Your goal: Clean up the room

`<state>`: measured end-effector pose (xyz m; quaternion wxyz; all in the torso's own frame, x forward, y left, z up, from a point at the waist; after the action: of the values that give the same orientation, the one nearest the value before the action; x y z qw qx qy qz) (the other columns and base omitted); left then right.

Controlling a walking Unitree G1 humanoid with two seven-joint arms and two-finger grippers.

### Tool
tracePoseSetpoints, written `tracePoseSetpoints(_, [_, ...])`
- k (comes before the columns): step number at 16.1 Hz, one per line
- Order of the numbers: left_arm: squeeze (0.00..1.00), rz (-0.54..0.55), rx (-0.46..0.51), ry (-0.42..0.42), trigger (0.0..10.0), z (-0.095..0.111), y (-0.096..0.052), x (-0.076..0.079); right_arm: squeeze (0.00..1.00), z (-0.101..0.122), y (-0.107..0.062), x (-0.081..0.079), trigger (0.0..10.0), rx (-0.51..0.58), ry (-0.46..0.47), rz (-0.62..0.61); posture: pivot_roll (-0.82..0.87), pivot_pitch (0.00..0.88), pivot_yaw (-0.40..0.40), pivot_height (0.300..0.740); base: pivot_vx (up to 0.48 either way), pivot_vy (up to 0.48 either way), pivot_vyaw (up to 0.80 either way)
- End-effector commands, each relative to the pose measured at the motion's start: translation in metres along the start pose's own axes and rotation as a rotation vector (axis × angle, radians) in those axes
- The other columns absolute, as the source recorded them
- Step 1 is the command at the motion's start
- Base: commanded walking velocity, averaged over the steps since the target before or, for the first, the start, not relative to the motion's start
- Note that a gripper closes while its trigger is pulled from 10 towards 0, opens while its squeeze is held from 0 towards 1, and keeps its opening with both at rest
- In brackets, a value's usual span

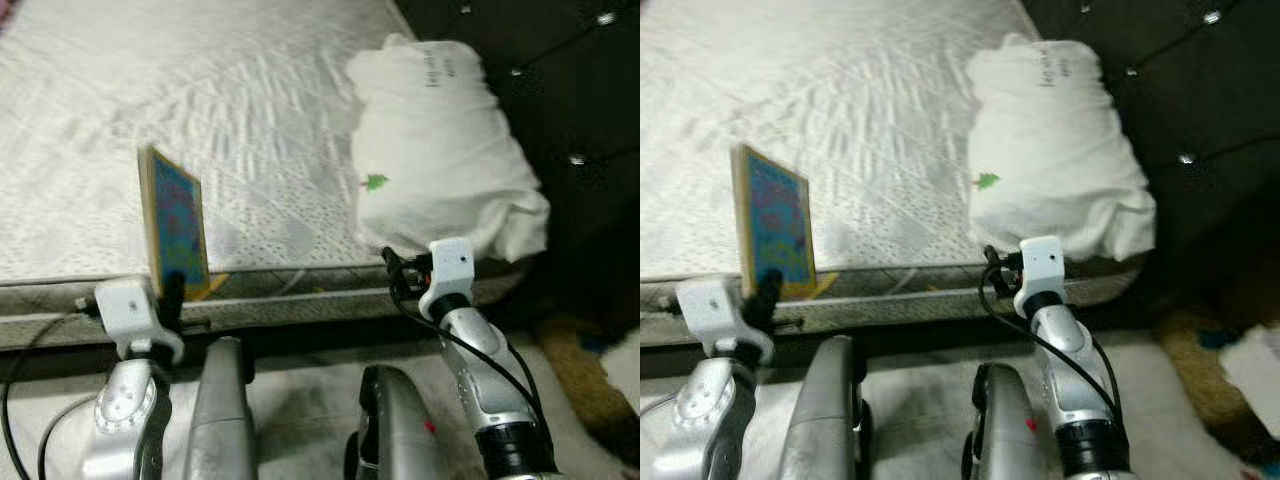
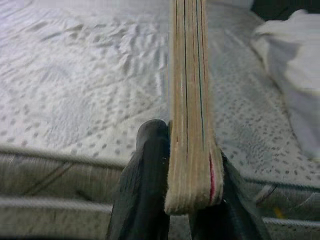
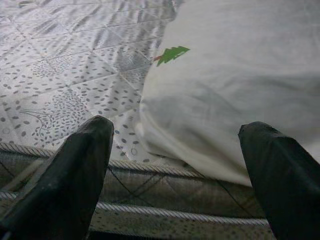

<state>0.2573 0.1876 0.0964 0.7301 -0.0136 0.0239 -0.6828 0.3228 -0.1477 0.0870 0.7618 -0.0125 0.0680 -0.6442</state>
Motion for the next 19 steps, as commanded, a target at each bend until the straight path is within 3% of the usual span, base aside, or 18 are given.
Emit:
tracePoseSetpoints(1, [0.00,-0.015,0.057,-0.009,10.0,0.0123,0.0007,0.0039,0.00,-0.0011,0.0003,0.0029,10.0,-0.009,-0.011,-0.002,0.04,0.164,-0.053,0.575,0.000,0.000,0.00])
tracePoseSetpoints(5, [0.00,-0.028,0.070,-0.020,10.0,0.0145,0.0017,0.0042,0.00,-0.0009,0.0007,0.0024,10.0,-0.008,-0.010,0.000,0.03,0.163,-0.052,0.530,0.000,0.000,0.00])
tracePoseSetpoints(19, [0.00,-0.035,0.099,-0.036,10.0,0.0217,0.0085,0.0022,0.00,0.0007,-0.0008,0.0018,10.0,0.003,-0.017,0.003,0.03,0.167,-0.049,0.530,0.329,0.000,0.00])
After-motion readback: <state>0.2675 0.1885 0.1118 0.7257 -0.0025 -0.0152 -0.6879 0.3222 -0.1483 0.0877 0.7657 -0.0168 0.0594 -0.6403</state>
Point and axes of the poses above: a point about 5 cm out from each wrist's last joint towards the gripper, its own y axis pointing out of the wrist towards the gripper, its own z axis along the axis of the wrist's last joint, x = y × z, the point moved 3 cm from there along y, pointing out of the wrist towards the gripper, and after that the axes turned 9 degrees about y, right-handed, at the moved point
